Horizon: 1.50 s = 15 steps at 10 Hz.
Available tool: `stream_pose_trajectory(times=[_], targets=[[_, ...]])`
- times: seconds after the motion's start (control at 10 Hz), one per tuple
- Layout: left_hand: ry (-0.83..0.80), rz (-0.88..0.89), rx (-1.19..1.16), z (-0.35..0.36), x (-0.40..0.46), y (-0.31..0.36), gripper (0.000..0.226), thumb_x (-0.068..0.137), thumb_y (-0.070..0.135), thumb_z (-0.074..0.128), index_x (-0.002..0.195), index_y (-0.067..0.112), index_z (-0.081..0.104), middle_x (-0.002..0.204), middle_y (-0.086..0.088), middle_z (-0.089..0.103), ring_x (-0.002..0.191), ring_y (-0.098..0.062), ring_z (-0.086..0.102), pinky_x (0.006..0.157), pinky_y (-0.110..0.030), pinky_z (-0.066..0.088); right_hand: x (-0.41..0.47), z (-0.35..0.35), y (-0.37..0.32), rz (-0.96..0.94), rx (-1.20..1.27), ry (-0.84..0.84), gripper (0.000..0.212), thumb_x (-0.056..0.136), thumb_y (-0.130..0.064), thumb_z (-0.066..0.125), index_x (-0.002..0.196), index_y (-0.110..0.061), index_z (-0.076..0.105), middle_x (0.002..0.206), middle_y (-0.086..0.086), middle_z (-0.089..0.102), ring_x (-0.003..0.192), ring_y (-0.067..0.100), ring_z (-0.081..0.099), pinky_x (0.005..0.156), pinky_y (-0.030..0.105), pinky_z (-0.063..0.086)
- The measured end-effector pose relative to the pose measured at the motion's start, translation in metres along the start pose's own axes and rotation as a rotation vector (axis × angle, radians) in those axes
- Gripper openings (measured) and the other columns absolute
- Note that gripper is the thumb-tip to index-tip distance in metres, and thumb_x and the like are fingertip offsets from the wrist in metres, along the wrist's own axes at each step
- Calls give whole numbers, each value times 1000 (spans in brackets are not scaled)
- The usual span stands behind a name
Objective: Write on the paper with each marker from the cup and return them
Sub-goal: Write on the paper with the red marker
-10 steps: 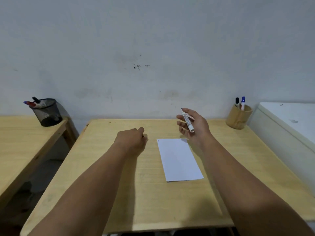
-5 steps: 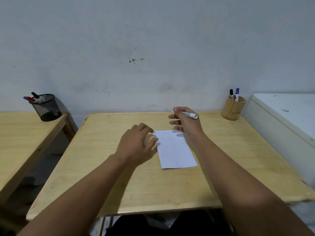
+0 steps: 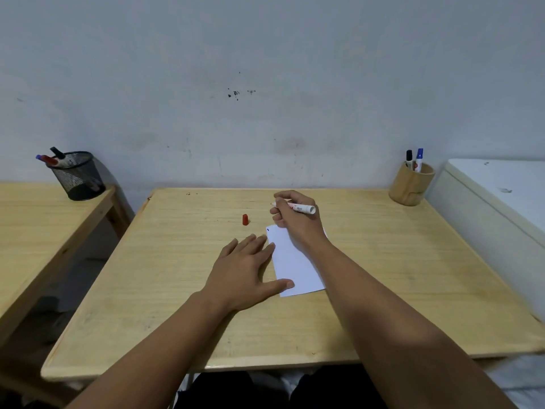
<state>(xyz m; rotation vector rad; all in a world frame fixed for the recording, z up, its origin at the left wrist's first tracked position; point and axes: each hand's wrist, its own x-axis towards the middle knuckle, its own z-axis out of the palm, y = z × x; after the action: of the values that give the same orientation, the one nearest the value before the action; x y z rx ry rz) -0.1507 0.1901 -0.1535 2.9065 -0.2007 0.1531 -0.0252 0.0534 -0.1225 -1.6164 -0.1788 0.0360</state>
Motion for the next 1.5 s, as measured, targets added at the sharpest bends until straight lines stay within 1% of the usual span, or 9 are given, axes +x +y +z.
stream_pose_trajectory(times=[0.2,0.4,0.5,0.6,0.7,0.8,1.2,1.4,1.5], targets=[[-46,37,-15,-2,-3,-8,105,77,96,33,162,34,23,172,8,14,159,-11,6,129,-42,7,5,3,22,13,22,36,14,101,-18,68,98,-13,80,81,4,77,77,19,74,84,40,65],[-51,41,-44,-1,-6,-9,108,76,97,33,163,35,18,172,9,8,159,-8,-2,129,-40,2,1,3,22,-105,-52,129,11,93,-24,69,94,-22,80,85,0,78,87,30,75,76,40,61],[-44,44,-49,-1,-6,-8,108,76,97,34,163,34,19,172,9,9,159,-8,-1,129,-41,2,0,2,18,-45,-86,137,28,99,-35,72,79,-17,77,70,-4,74,67,17,71,63,30,54],[-42,46,-50,-1,-6,-8,109,76,98,33,163,34,21,172,9,10,159,-8,0,130,-42,4,-3,4,19,84,-45,83,33,101,-31,71,76,-10,71,60,3,70,47,12,61,50,24,47],[-42,22,-39,-3,-8,-7,113,74,99,32,163,30,20,173,7,9,159,-9,0,129,-43,3,-5,4,21,125,-41,74,26,98,-19,71,77,-5,65,66,14,74,49,18,63,48,25,45],[-40,-32,-17,-5,-11,-5,120,71,100,33,163,24,24,173,4,9,160,-12,0,129,-48,2,-7,5,20,141,-60,96,28,94,-15,66,82,9,60,74,22,77,51,19,65,47,24,44],[-34,-51,-10,-6,-12,-3,122,70,101,32,162,22,27,173,4,11,159,-11,2,129,-47,2,-7,6,25,118,-128,80,27,91,-17,65,82,8,61,70,15,77,51,17,67,54,30,52],[-34,-47,-6,-6,-12,-4,121,71,101,32,162,22,26,173,4,11,159,-11,2,129,-48,2,-8,6,23,104,-119,69,29,90,-15,67,81,11,60,78,26,75,51,16,65,53,28,51],[-33,-49,-9,-8,-11,-4,122,70,101,33,162,22,26,173,4,10,159,-11,2,129,-48,2,-6,7,24,99,-133,66,26,89,-16,68,73,4,61,77,25,75,52,17,66,55,30,51]])
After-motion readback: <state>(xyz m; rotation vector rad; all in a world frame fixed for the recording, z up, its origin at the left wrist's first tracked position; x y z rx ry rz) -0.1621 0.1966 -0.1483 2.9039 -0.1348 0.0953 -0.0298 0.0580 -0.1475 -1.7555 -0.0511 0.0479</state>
